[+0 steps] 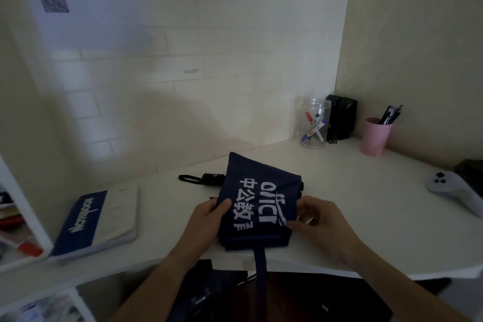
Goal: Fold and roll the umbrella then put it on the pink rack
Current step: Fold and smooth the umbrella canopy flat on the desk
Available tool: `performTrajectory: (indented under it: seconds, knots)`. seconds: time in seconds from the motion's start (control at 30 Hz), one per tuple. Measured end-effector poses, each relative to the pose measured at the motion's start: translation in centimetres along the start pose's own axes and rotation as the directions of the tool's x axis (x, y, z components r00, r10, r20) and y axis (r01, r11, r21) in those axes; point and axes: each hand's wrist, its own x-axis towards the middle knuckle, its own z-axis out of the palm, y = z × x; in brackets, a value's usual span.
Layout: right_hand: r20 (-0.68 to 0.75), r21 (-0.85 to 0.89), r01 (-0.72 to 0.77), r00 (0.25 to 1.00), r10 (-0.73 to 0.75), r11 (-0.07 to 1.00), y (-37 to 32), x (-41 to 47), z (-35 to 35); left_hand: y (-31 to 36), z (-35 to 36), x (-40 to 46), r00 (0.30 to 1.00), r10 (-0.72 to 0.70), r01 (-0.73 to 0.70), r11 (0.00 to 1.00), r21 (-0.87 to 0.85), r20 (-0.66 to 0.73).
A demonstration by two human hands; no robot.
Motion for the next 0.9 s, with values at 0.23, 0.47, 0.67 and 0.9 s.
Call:
performTrajectory:
  seconds: [0.23,0.47,0.67,0.9]
  knots:
    - [0.071,-0.366,0.217,0.976,-0.206,0.905,0.8,-1.3,-0.3,-0.9,-0.6,0.0,1.0,0.02,-0.02,0.999,0.034,0.003]
    - [0.033,-0.558,0.457,0.846,-0.532,0.693,0.6,-1.5,0.4,-1.8,-1.1,0.3,0.999,0.038,-0.039,0.997,0.074,0.014]
    - [0.282,-0.578,0.614,0.769,-0.573,0.538,1.2,-1.4,0.5,-2.8,-0.9,0.1,0.972,0.211,-0.173,0.938,0.299,-0.101]
    - [0.351,-0.566,0.611,0.786,-0.509,0.553,1.3,-1.1,0.5,-3.9,-0.9,-0.8,0.903,0.429,-0.357,0.752,0.554,0.001]
